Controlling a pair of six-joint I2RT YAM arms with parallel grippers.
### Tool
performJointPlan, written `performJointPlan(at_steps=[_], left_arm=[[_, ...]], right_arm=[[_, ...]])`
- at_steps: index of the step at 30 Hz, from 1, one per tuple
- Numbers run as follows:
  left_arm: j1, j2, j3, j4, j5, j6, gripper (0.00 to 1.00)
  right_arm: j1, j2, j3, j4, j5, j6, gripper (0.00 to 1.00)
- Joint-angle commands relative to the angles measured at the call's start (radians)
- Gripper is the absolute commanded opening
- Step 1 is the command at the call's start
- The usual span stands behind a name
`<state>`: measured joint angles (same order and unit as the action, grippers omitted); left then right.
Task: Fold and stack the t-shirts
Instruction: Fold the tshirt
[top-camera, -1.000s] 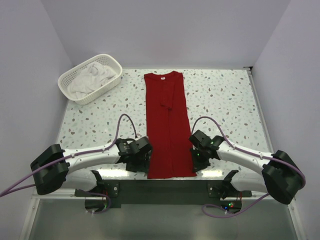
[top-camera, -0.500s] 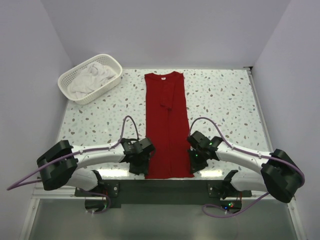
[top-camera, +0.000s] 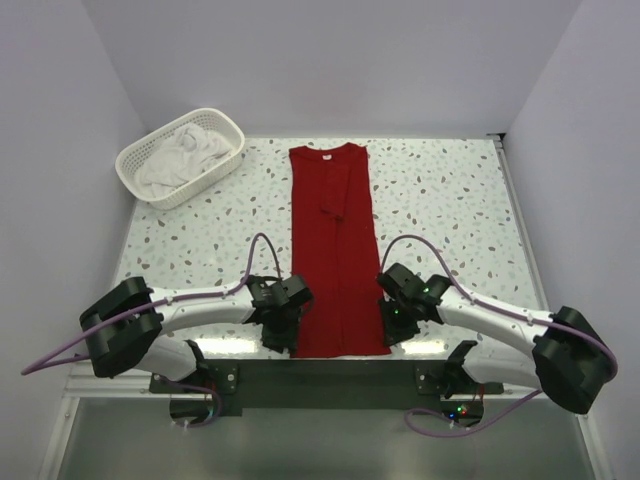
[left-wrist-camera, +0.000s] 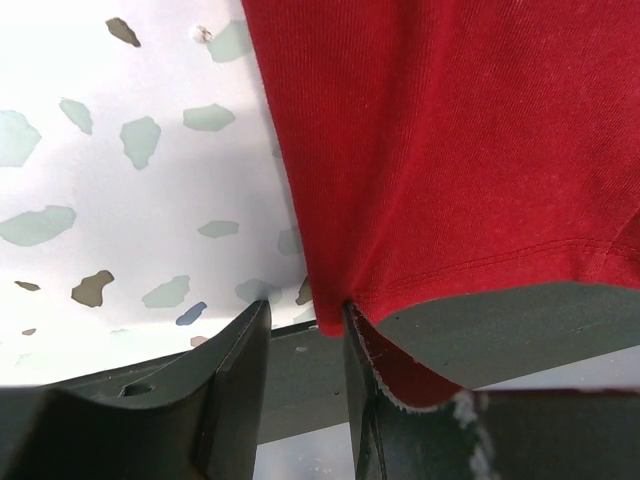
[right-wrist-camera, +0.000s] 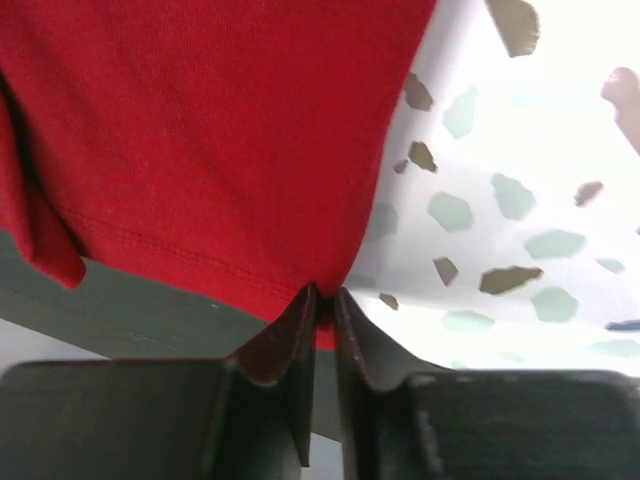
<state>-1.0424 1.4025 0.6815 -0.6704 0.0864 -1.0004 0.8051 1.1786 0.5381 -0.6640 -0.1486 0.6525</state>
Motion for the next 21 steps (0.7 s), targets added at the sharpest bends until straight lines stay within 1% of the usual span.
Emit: performJointPlan(at_steps=[1, 3, 5, 8, 9, 11, 14, 18, 21], left_arm=[[-0.008, 0.01, -0.016, 0.04, -0.011, 0.002, 0.4], [-0.008, 0.019, -0.016, 0.046, -0.007, 0.005, 0.4], [-0.008, 0.026, -0.014, 0.052, -0.004, 0.008, 0.4], [-0.008, 0.023, -0.008, 0.052, -0.005, 0.011, 0.4], [-0.01, 0.021, -0.005, 0.052, -0.007, 0.011, 0.4], [-0.01, 0.021, 0.001, 0.051, -0.011, 0.011, 0.41], [-0.008, 0.016, 0.009, 0.052, -0.011, 0.013, 0.41], [-0.008, 0.007, 0.018, 0.046, -0.02, 0.011, 0.41], [-0.008, 0.006, 0.029, 0.037, -0.03, 0.008, 0.41]], right_arm=[[0.005, -0.063, 0.023, -0.078, 0.055, 0.021, 0.17], [0.006, -0.065, 0.031, -0.083, 0.055, 0.021, 0.22], [0.005, -0.051, 0.026, -0.069, 0.04, 0.024, 0.24], [0.014, -0.034, 0.016, -0.045, 0.026, 0.029, 0.3], [0.019, -0.031, 0.014, -0.042, 0.027, 0.032, 0.34], [0.02, -0.024, 0.014, -0.036, 0.032, 0.033, 0.38], [0.025, -0.008, 0.008, -0.023, 0.03, 0.038, 0.4], [0.026, 0.021, -0.018, -0.002, 0.033, 0.042, 0.4], [0.032, 0.042, -0.033, 0.012, 0.035, 0.039, 0.35]])
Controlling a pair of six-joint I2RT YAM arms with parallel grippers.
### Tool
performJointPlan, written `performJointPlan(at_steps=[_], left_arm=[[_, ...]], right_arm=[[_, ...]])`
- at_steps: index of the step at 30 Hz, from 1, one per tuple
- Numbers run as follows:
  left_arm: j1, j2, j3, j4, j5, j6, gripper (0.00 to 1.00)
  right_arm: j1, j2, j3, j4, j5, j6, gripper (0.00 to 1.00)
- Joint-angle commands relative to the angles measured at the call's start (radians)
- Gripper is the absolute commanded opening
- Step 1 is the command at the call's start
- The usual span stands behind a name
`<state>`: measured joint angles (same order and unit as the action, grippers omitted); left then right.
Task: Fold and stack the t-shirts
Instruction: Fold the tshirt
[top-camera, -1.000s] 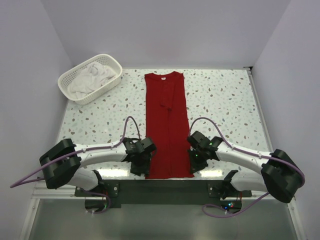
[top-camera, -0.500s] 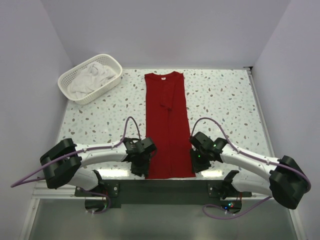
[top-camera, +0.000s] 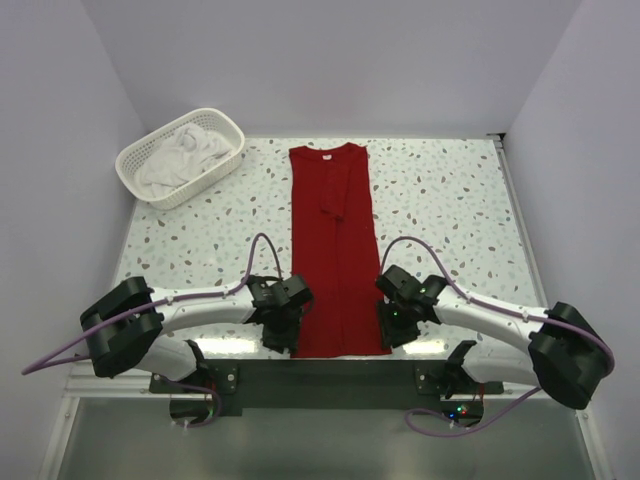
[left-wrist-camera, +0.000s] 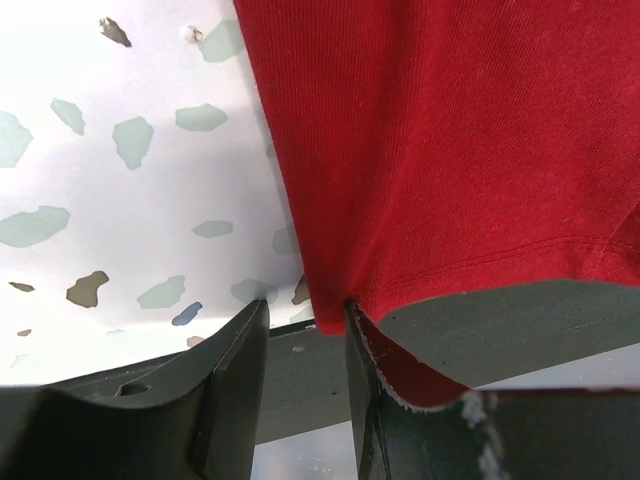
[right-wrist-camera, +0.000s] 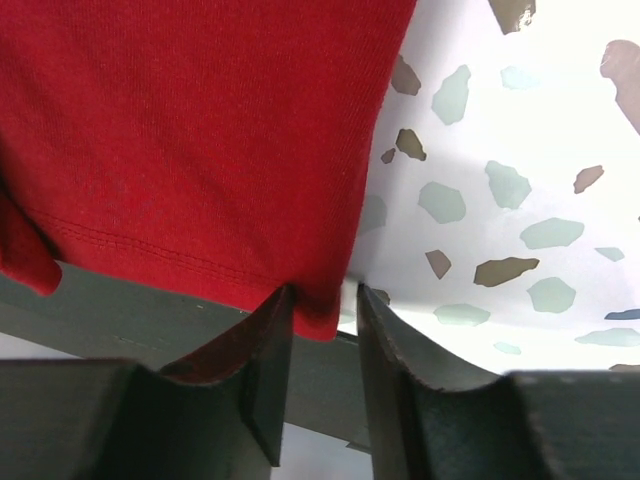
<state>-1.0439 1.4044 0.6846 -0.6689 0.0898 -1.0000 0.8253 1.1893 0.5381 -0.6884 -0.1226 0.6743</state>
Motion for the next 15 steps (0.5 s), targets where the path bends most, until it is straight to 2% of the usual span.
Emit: performJointPlan(at_steps=[1, 5, 8, 15], left_arm=[[-0.007, 0.004, 0.029, 0.032, -0.036, 0.006, 0.41], [-0.007, 0.016, 0.042, 0.031, -0.041, 0.008, 0.42], [-0.008, 0.033, 0.049, 0.029, -0.035, 0.011, 0.42], [-0.008, 0.031, 0.075, 0.019, -0.053, 0.011, 0.42]], right_arm=[[0.014, 0.033, -0.033, 0.043, 0.008, 0.019, 0.33], [0.023, 0.039, -0.033, 0.044, 0.012, 0.019, 0.12], [0.025, 0.041, -0.033, 0.044, 0.012, 0.016, 0.02], [0.028, 0.035, -0.036, 0.046, 0.011, 0.014, 0.0]])
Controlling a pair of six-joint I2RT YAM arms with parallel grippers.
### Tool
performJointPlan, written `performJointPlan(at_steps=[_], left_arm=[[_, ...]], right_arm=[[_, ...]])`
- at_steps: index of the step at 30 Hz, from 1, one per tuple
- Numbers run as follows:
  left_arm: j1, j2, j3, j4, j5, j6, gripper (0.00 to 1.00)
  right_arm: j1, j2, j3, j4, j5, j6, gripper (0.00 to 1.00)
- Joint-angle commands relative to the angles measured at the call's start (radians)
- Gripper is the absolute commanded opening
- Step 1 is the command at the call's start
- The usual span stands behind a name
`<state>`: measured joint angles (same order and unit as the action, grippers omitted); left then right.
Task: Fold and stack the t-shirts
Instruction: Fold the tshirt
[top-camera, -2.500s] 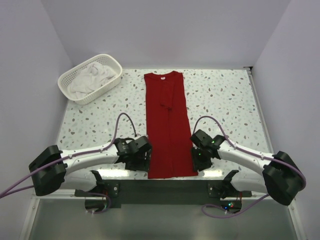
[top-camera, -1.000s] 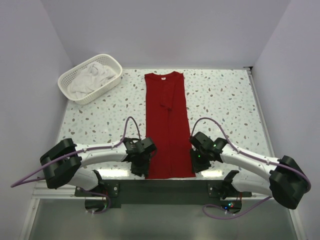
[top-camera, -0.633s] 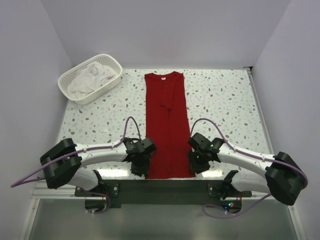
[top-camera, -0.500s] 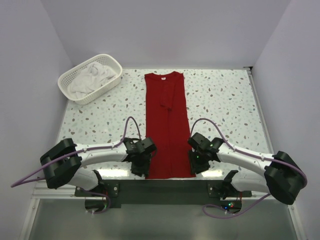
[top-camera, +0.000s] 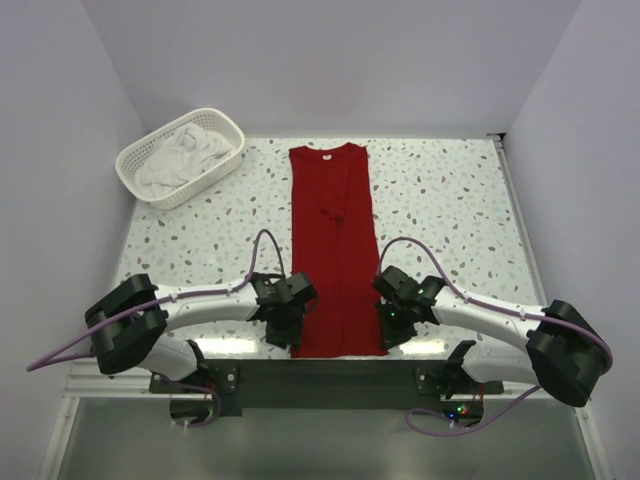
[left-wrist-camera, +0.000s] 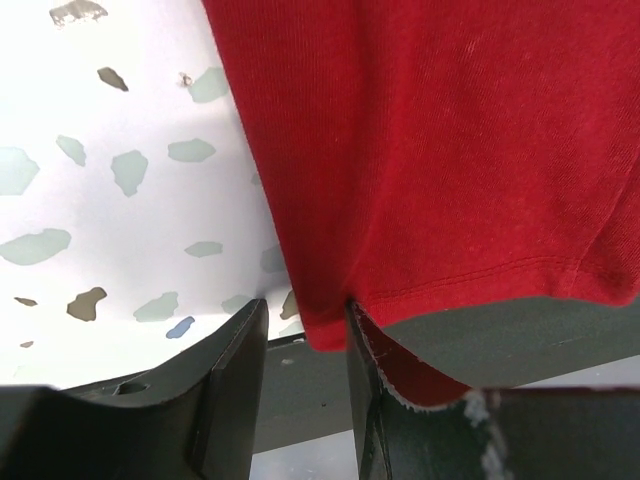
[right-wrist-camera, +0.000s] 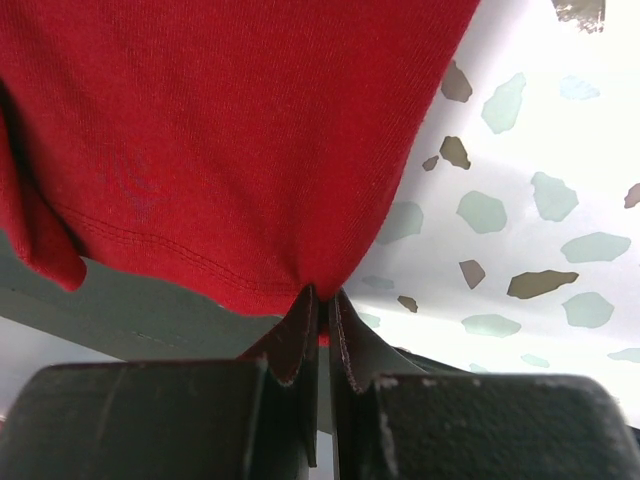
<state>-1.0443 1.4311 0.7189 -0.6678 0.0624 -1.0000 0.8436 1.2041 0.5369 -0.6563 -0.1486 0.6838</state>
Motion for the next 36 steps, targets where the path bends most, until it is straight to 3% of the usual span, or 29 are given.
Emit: performJointPlan(at_steps=[1, 9, 14, 18, 28, 30, 36], left_arm=[[-0.008, 0.011, 0.043, 0.017, -0.024, 0.012, 0.41], [-0.011, 0.078, 0.044, 0.013, 0.007, 0.037, 0.31], [-0.013, 0.091, 0.011, 0.014, 0.02, 0.038, 0.18], [-0.028, 0.078, -0.013, 0.002, 0.031, 0.032, 0.0], [-0.12, -0.129, -0.019, -0.164, 0.043, -0.054, 0.0], [-0.114, -0.167, -0.015, -0.156, 0.048, -0.052, 0.0], [0.085, -0.121, 0.115, -0.09, 0.018, 0.102, 0.0]], right_arm=[[0.011, 0.022, -0.034, 0.012, 0.037, 0.005, 0.0], [0.012, 0.012, -0.026, -0.002, 0.038, 0.0, 0.0], [0.017, 0.022, -0.006, -0.009, 0.035, -0.012, 0.0], [0.035, 0.012, 0.017, -0.041, 0.021, -0.018, 0.0], [0.146, -0.119, 0.13, -0.253, -0.032, 0.013, 0.0], [0.147, -0.173, 0.155, -0.275, 0.027, 0.013, 0.0], [0.109, -0.054, 0.349, -0.303, 0.265, -0.097, 0.0]])
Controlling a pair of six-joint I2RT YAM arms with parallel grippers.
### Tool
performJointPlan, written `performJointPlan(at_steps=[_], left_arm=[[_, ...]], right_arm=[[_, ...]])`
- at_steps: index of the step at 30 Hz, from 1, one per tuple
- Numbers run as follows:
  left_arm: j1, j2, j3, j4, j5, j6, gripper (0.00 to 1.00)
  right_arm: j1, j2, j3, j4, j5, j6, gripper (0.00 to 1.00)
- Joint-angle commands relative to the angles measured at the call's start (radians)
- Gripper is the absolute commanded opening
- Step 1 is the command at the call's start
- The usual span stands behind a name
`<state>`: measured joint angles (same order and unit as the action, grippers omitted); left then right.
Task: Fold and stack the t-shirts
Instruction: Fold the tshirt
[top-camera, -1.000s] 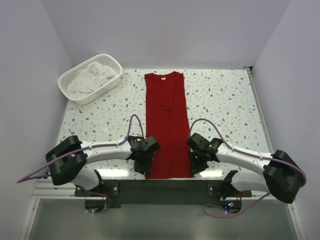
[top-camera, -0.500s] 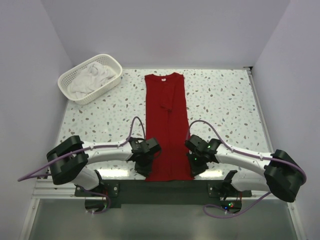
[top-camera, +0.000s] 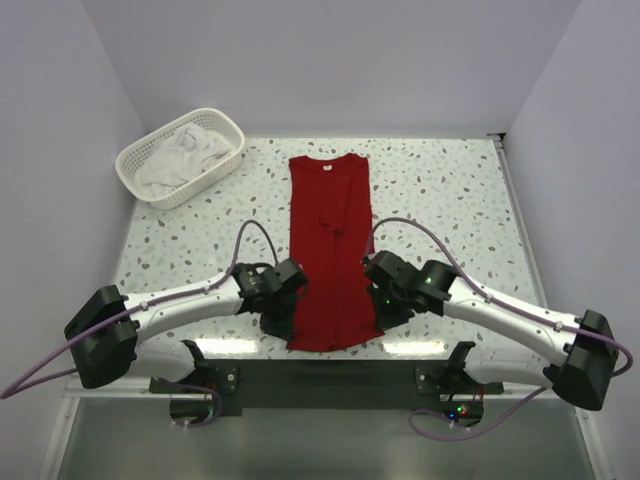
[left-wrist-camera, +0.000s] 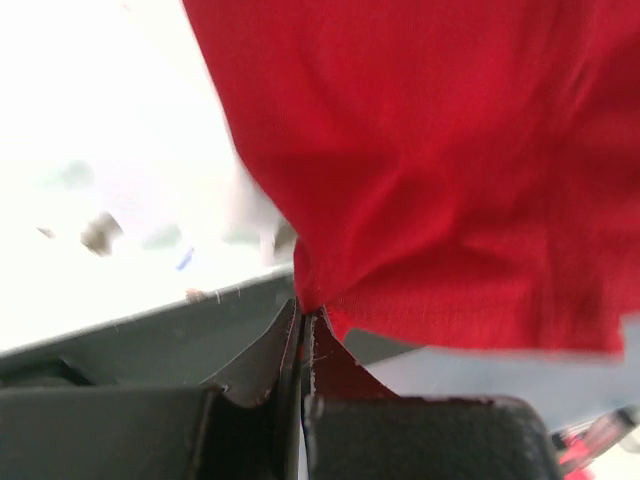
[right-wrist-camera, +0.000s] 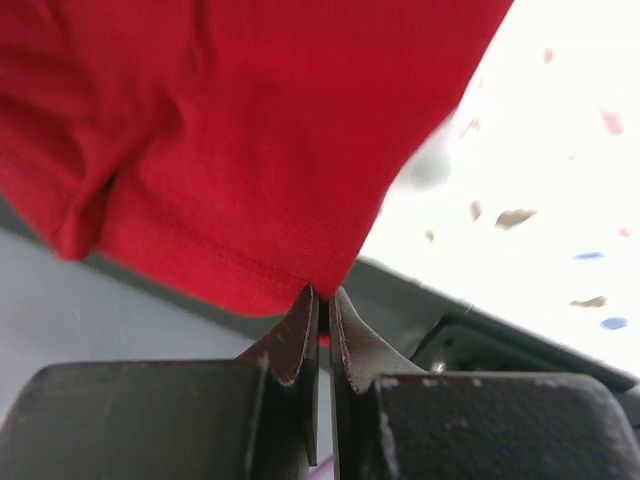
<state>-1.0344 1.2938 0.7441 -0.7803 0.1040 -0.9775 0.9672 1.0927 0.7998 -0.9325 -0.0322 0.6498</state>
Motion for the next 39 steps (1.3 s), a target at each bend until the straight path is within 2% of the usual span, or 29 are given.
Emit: performJointPlan(at_steps=[1, 4, 7, 10, 21, 28, 39], left_arm=[[0.138, 0.025, 0.107, 0.032, -0.038, 0.124, 0.0], [0.252, 0.076, 0.182, 0.076, -0.067, 0.218, 0.0], [0.319, 0.13, 0.253, 0.117, -0.099, 0.295, 0.0], [0.367, 0.197, 0.316, 0.165, -0.102, 0.35, 0.0], [0.479, 0.384, 0.512, 0.233, -0.139, 0.439, 0.0], [0.536, 0.438, 0.534, 0.28, -0.142, 0.445, 0.0], [0.553, 0.559, 0.5, 0.36, -0.132, 0.436, 0.0]], right_arm=[[-0.036, 0.077, 0.123, -0.016, 0.161, -0.079, 0.0], [-0.122, 0.148, 0.186, 0.03, 0.167, -0.148, 0.0], [-0.218, 0.186, 0.214, 0.107, 0.147, -0.197, 0.0], [-0.289, 0.242, 0.246, 0.167, 0.141, -0.234, 0.0], [-0.415, 0.421, 0.415, 0.256, 0.117, -0.311, 0.0], [-0.479, 0.498, 0.452, 0.291, 0.089, -0.332, 0.0], [-0.505, 0.613, 0.429, 0.411, 0.081, -0.355, 0.0]])
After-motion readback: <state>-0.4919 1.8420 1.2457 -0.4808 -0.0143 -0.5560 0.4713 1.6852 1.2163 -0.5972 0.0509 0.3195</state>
